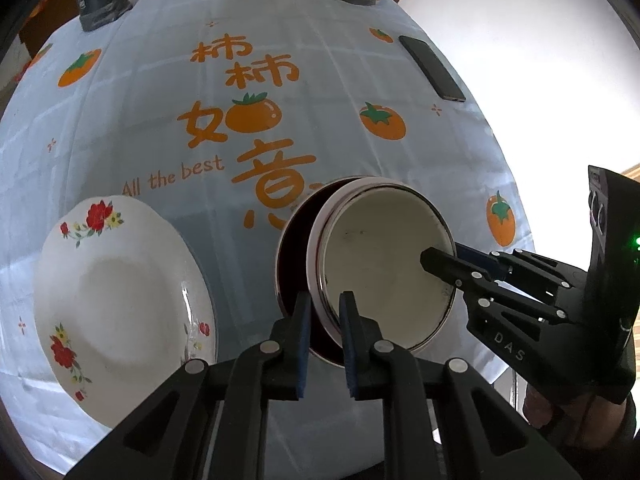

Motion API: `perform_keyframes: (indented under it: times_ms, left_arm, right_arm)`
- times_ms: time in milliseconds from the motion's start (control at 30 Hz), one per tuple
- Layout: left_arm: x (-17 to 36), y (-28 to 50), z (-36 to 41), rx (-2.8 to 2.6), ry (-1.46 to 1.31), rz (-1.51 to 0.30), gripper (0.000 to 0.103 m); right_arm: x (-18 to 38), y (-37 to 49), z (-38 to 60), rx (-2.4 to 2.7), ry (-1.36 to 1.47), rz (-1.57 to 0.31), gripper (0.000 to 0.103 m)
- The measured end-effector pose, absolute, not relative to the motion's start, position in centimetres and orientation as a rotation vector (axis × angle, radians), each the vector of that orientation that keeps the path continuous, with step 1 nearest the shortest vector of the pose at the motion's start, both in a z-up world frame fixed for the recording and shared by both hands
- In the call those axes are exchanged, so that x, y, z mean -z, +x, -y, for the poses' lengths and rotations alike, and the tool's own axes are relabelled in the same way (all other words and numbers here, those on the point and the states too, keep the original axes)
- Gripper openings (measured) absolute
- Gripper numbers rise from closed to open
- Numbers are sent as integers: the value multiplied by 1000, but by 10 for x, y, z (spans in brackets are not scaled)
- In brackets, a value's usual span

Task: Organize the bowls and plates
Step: 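Regrip the nested bowl stack rim with both grippers and lift it, then carry the nested bowl stack with both grippers over the plate stack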

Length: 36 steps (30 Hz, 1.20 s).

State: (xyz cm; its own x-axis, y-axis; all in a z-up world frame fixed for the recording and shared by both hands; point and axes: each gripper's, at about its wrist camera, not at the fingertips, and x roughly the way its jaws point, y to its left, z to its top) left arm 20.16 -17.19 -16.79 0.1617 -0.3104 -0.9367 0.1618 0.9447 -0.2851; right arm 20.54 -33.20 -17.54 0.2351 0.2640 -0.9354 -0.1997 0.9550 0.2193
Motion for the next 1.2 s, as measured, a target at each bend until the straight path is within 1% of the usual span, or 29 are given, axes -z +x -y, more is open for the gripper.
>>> perform_keyframes:
  times_ms: [233,433,467,500,533,567,667,700,767,967,1000,1033,1067,1200]
  left_arm:
    - [167,193,170,367,-118,-1339,20]
    - [150,189,170,355,-77,-1275,20]
    - [148,189,170,351,-72,-1268,22]
    - [149,189,169,344,-69,-1271,27]
    - [152,190,170,340,-65,-1286,38]
    - [156,191,171,331,-59,-1297,42]
    - [164,192,170,305,-53,-1328,42]
    - [167,193,169,297,-50,-1342,42]
    - [173,195,169,286,-46,-1367,42]
    - [181,195,171,304,-68,-1393,42]
    - [184,196,172,313,-78,-1403,42]
    - [186,196,172,322,-90,-1413,37]
    - [186,196,173,315,-87,-1415,36]
    - [183,191,174,319,-76,-1428,32]
  right_arm:
    - [176,205,333,-323,58,-1294,14]
    - [177,205,330,-319,33,-1285,14]
    - [178,206,330,-321,34,-1286,14]
    - [177,206,330,-323,34,-1287,14]
    - [177,206,330,-325,31,-1289,14]
    - [177,207,330,-326,29,-1289,15]
    - [176,207,329,-333,36,-1290,20]
    - [176,208,329,-334,40,-1287,28]
    - [175,208,331,-315,38,-1281,37]
    - [180,209,334,-324,68,-1300,37]
    - [181,209,333,-326,68,-1304,32]
    - [182,209,333,-332,71,-1307,27]
    - [182,209,332,-344,84,-1309,24]
    - [178,207,330,-323,73,-1301,22]
